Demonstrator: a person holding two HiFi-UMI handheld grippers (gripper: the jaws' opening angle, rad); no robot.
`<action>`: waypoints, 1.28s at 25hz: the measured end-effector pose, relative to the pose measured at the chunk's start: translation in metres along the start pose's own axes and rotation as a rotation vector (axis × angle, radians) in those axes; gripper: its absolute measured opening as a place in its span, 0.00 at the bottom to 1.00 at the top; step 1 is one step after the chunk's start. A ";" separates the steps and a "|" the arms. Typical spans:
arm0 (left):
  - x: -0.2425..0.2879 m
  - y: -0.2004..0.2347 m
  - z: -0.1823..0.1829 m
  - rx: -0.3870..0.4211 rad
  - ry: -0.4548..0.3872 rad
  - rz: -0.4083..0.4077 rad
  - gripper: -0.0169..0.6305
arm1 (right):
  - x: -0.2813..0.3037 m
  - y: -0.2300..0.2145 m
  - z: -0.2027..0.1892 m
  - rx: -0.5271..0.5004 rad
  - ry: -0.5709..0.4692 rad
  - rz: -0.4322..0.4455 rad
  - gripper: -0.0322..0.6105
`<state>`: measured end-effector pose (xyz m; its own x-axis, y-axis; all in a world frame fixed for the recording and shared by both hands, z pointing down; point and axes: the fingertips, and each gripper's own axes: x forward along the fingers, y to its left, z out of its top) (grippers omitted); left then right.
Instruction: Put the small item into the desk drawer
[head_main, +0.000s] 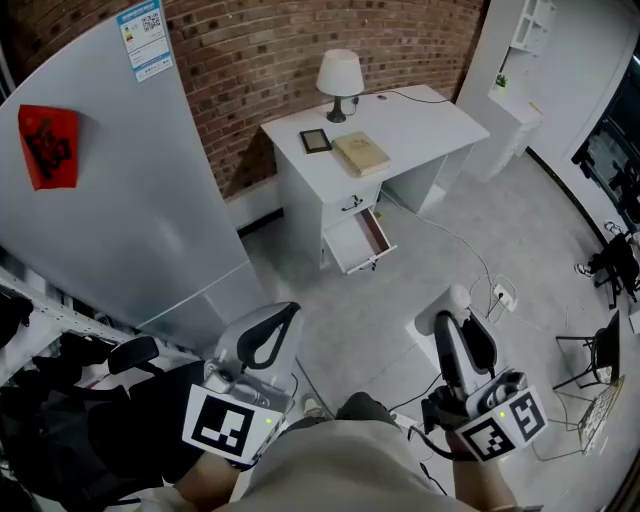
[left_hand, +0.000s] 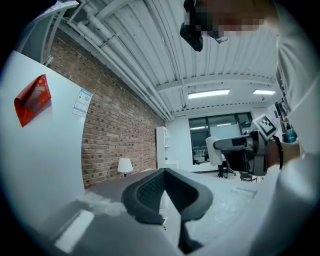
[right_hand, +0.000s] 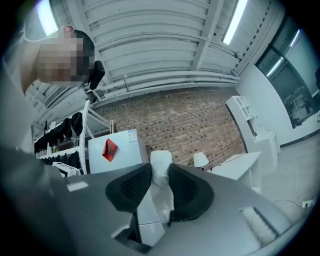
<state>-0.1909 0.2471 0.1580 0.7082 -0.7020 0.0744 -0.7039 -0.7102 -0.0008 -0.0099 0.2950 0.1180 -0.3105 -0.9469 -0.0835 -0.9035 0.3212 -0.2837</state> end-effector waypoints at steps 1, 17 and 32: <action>-0.001 0.001 -0.001 -0.004 -0.002 -0.001 0.03 | -0.001 0.001 -0.002 -0.004 0.004 -0.002 0.23; 0.064 0.024 -0.016 -0.006 0.029 -0.023 0.03 | 0.046 -0.054 -0.023 -0.040 0.077 -0.042 0.24; 0.242 0.051 -0.043 -0.018 0.153 0.052 0.03 | 0.177 -0.219 -0.040 0.031 0.176 0.047 0.24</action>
<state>-0.0577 0.0428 0.2188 0.6554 -0.7209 0.2253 -0.7413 -0.6711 0.0089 0.1210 0.0573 0.2030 -0.4013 -0.9133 0.0702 -0.8781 0.3618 -0.3130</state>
